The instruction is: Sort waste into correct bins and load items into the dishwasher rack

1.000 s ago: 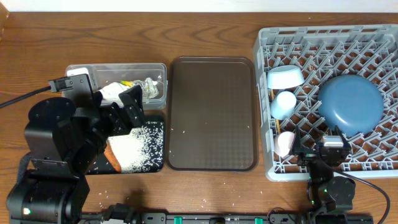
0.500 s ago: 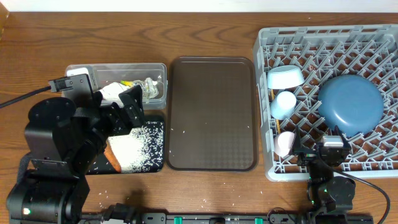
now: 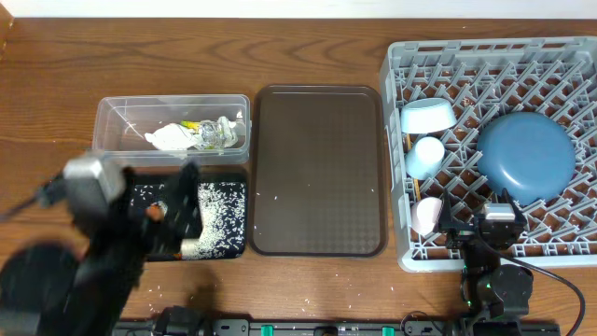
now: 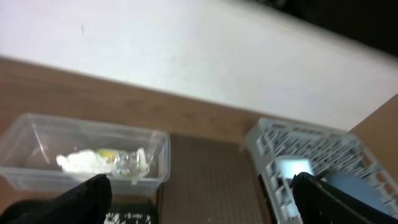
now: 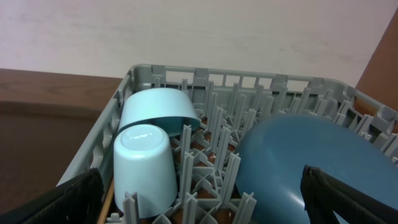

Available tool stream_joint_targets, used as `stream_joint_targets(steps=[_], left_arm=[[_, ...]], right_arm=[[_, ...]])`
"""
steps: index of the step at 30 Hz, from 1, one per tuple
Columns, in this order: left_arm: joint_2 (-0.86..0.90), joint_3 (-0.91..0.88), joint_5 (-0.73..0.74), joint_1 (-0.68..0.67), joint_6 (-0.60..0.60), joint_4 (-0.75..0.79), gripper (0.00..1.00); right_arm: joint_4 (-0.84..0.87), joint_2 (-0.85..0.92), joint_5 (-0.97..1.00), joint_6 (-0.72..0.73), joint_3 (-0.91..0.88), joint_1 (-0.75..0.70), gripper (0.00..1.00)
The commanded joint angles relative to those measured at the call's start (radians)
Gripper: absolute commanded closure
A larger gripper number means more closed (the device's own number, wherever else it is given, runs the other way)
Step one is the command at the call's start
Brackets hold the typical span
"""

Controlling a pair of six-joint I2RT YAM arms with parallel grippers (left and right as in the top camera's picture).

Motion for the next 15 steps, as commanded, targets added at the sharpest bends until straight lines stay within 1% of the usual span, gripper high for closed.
stream_joint_targets(steps=[1, 10, 15], left_arm=[[-0.082, -0.003, -0.006, 0.004, -0.001, 0.001, 0.05], [-0.244, -0.028, -0.006, 0.004, 0.000, 0.001, 0.05], [-0.347, -0.144, -0.007, 0.005, 0.000, 0.001, 0.05]], right_arm=[[-0.005, -0.006, 0.000, -0.013, -0.002, -0.007, 0.01], [-0.005, -0.006, 0.000, -0.013, -0.002, -0.007, 0.01], [-0.005, -0.006, 0.000, -0.013, -0.002, -0.007, 0.01]])
